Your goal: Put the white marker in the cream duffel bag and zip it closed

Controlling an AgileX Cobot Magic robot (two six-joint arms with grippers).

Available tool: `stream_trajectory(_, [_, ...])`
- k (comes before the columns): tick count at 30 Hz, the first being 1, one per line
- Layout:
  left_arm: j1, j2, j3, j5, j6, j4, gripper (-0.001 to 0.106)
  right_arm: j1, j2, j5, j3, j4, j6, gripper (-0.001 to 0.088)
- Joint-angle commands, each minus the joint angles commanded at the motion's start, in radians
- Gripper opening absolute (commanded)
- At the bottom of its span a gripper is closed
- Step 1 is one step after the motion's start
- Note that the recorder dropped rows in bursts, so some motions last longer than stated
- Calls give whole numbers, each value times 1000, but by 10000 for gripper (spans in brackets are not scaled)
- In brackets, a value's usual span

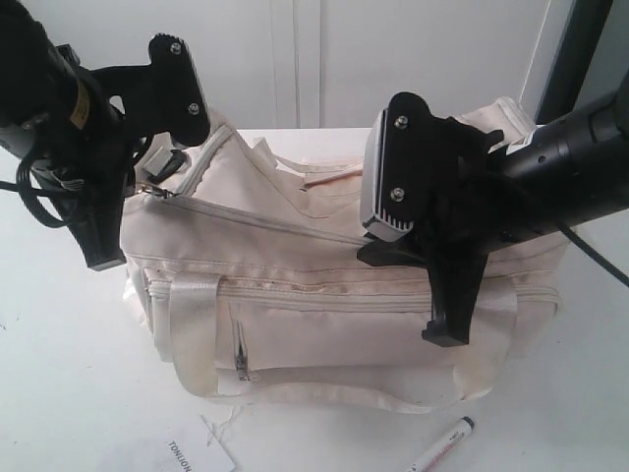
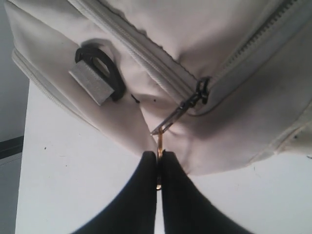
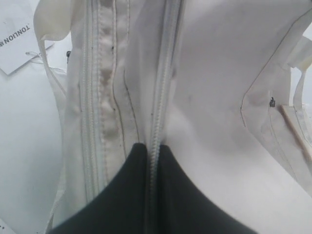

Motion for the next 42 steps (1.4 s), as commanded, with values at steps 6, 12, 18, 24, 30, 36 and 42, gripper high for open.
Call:
stream_trajectory(6, [0,0,0,-2,0,-5,0,0,0,4,0,-10,0,0])
stream_trajectory(12, [0,0,0,-48,4,-29,0,0,0,-3,0,-11,0,0])
stream_trajectory(18, [0,0,4,-106,-1,-40,0,0,0,-16,0,-9,0,0])
stream_trajectory(24, [0,2,4,-111,-1,-105,0,0,0,-23,0,-9,0,0])
stream_trajectory(30, [0,2,4,-107,1,-224,0,0,0,-59,0,-5,32,0])
stream_trajectory(36, [0,2,4,-107,10,-290,0,0,0,-99,0,-5,89,0])
stream_trajectory(42, [0,2,4,-105,15,-333,0,0,0,-106,0,36,89,0])
